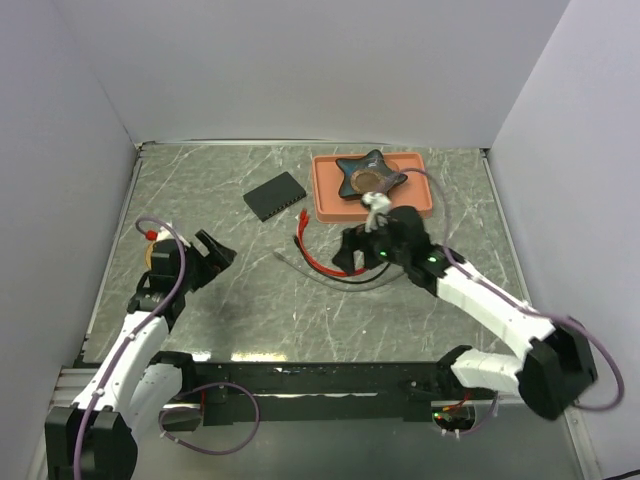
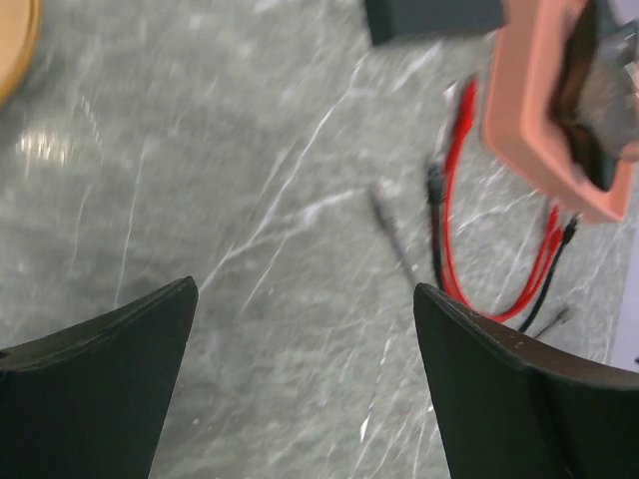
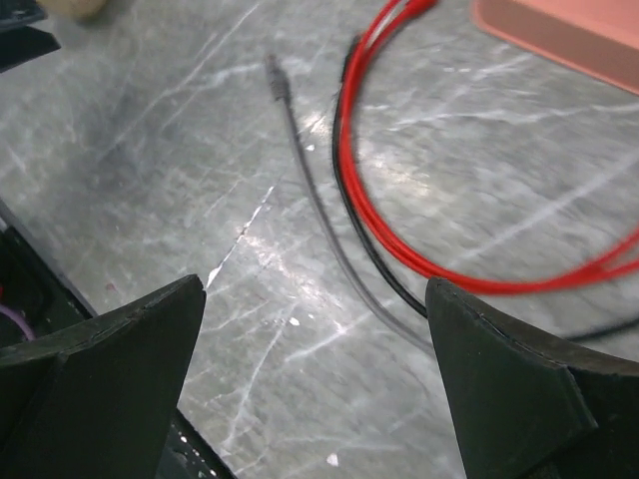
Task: Insert the plug into the switch port
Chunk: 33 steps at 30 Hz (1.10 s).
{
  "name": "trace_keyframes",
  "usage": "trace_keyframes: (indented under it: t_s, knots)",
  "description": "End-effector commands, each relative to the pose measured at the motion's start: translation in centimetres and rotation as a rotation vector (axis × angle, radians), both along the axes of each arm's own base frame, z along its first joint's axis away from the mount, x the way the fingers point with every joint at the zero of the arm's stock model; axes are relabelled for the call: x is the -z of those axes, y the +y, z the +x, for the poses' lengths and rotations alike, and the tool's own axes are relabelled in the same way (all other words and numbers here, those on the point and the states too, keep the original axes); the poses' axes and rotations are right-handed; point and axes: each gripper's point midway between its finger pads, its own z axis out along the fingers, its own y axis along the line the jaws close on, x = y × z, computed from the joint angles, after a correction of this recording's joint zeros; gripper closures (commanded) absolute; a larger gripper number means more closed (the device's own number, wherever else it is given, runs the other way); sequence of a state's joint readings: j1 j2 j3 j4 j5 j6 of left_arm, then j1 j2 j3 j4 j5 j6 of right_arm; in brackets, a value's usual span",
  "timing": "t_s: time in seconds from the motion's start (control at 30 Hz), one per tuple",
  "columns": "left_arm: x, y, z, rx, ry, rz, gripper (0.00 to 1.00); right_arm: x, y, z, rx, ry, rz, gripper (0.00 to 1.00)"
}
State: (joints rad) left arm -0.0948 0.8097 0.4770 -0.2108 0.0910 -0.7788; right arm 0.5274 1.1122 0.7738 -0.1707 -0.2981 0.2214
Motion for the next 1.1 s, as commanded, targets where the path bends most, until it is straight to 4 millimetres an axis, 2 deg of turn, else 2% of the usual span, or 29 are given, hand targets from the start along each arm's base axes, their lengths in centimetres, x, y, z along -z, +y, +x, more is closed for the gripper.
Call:
trace_keyframes:
  t_s: [0.0,0.07,0.1,0.17,0.2,0.23,0.27,0.3,0.37,0.4,0.53,0.57,0.6,0.67,0.83,0.87,1.07]
  knots:
    - [0.8,-0.7,-0.4,-0.002,0.010,-0.065,0.04,0.4,2.9,2.2,-0.014,-0.048,-0.126,0.01]
    - [1.2,0.0,-0.3,-0.037,0.039,-0.039,0.04,0.3,4.8,2.4,-0.054,-0.047,-0.137,0.01]
    - [1.2,0.0,-0.3,-0.036,0.046,-0.038,0.04,1.9,5.5,2.6,-0.069,-0.014,-0.169,0.01]
    - [1.5,-0.3,-0.3,-0.005,0.058,-0.030,0.04,2.3,7.0,3.1,-0.098,-0.011,-0.201,0.01]
    - [1.7,-0.3,-0.3,-0.003,0.065,-0.027,0.04,4.3,7.7,3.2,-0.119,0.035,-0.236,0.01]
    - [1.9,-0.3,-0.3,-0.002,0.071,-0.018,0.04,5.0,8.4,3.0,-0.144,0.049,-0.256,0.01]
    - [2.3,-0.1,-0.2,-0.009,0.082,-0.009,0.04,4.7,9.2,3.5,-0.146,0.055,-0.266,0.01]
    - [2.5,0.0,-0.3,-0.009,0.089,-0.004,0.04,6.7,9.6,3.8,-0.148,0.088,-0.307,0.01]
    - [2.7,0.1,-0.3,-0.012,0.092,0.005,0.04,6.8,10.9,4.2,-0.167,0.070,-0.329,0.05]
    - [2.7,0.2,-0.2,-0.015,0.092,0.009,0.04,7.9,11.3,4.3,-0.170,0.079,-0.352,0.05]
    - [2.1,0.3,0.1,-0.015,0.078,0.019,0.04,8.5,12.9,5.3,-0.174,0.048,-0.367,0.09]
    - [2.0,0.3,0.1,-0.012,0.075,0.017,0.04,8.1,13.4,5.6,-0.177,0.037,-0.357,0.13]
    - [1.9,0.3,0.2,-0.015,0.070,0.018,0.04,8.8,13.6,5.9,-0.172,0.046,-0.367,0.15]
    - [1.8,0.3,0.2,-0.015,0.067,0.020,0.04,8.3,14.4,6.7,-0.170,0.029,-0.354,0.16]
    - [1.7,0.5,0.2,-0.021,0.070,0.029,0.04,9.3,16.1,7.4,-0.210,0.037,-0.342,0.22]
    - [1.7,0.4,0.1,-0.018,0.070,0.028,0.04,8.9,16.7,7.7,-0.212,0.027,-0.334,0.24]
    - [1.4,0.3,0.0,-0.015,0.061,0.015,0.04,11.4,17.7,7.8,-0.239,0.034,-0.370,0.25]
